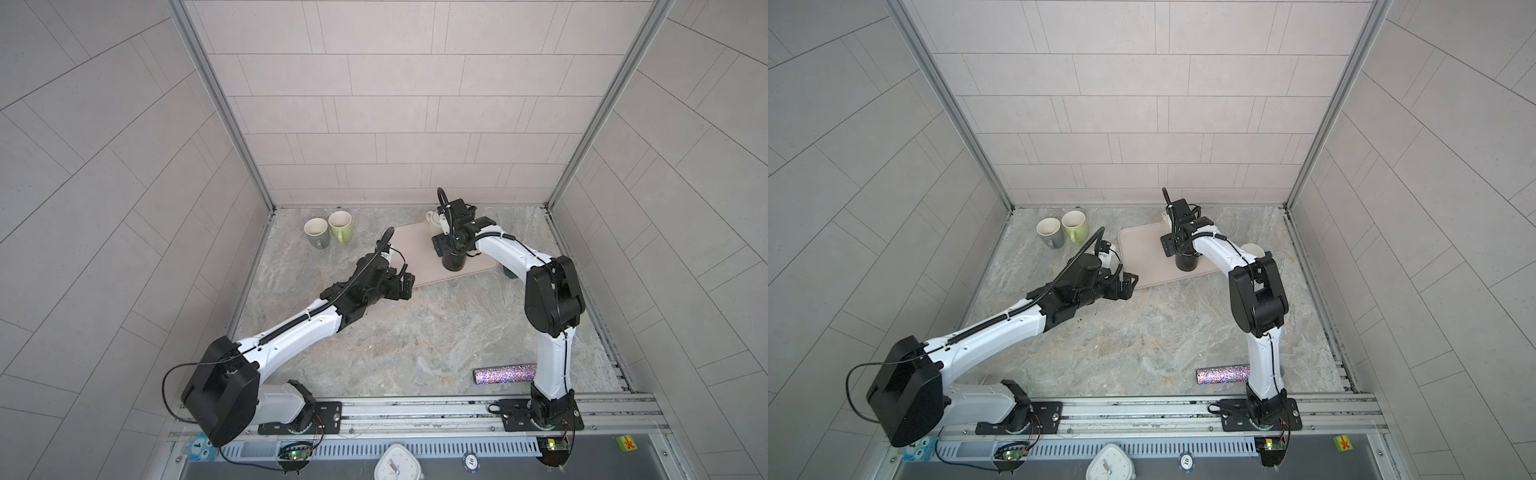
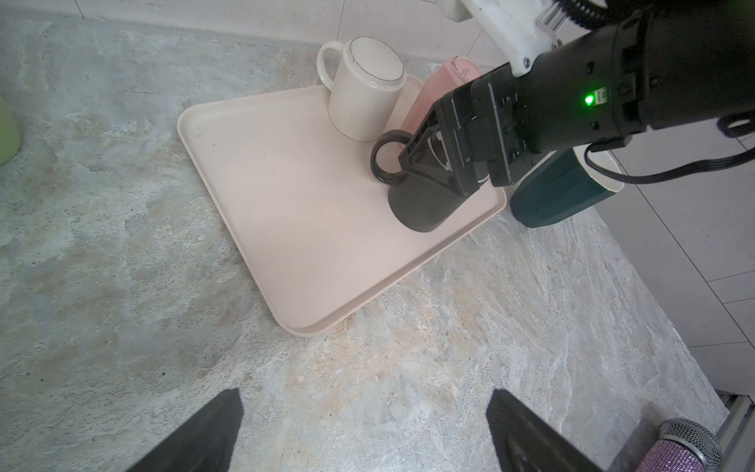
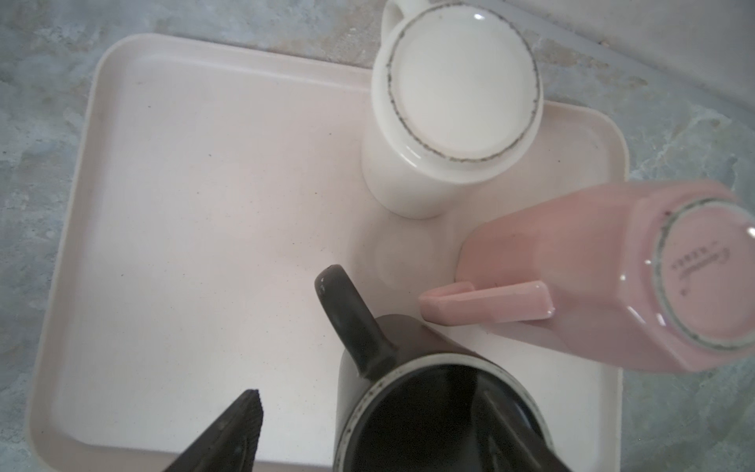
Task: Turn the mug right side up
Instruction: Rotate the mug on the tray.
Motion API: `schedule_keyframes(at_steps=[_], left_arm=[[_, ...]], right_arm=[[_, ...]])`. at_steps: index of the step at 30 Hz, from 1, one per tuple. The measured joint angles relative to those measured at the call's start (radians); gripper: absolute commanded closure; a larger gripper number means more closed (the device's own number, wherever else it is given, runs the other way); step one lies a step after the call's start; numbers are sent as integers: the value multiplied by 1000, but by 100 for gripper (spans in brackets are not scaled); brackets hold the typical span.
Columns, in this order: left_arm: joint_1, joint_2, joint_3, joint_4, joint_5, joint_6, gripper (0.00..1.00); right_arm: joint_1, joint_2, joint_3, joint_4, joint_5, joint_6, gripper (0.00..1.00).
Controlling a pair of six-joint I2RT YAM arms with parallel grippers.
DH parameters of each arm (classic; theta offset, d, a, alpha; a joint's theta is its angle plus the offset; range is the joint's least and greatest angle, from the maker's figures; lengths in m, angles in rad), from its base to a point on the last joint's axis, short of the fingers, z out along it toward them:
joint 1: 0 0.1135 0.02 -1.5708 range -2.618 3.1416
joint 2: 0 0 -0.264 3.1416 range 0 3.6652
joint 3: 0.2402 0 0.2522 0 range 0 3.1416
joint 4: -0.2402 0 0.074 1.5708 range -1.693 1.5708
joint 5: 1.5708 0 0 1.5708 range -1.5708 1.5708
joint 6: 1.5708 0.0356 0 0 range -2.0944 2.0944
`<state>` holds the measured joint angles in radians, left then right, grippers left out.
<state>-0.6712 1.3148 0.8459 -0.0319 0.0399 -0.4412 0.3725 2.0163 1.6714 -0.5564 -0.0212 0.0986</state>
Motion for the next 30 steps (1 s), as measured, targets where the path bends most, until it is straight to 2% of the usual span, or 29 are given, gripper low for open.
schedule_keyframes(at_steps=[5, 14, 19, 25, 30], left_arm=[[8, 0, -3, 7, 3, -4, 0], [31, 37, -8, 43, 30, -3, 0], [48, 70, -14, 77, 58, 13, 0], [67, 202, 16, 140, 155, 90, 0], [69, 309, 94, 141, 200, 205, 0]], right_arm=[[10, -29, -36, 10, -46, -24, 22], [39, -135, -158, 20, -231, -39, 23], [43, -194, -209, 22, -272, -32, 22], [30, -334, -260, 34, -282, 43, 21], [6, -525, -402, 45, -278, 128, 21]])
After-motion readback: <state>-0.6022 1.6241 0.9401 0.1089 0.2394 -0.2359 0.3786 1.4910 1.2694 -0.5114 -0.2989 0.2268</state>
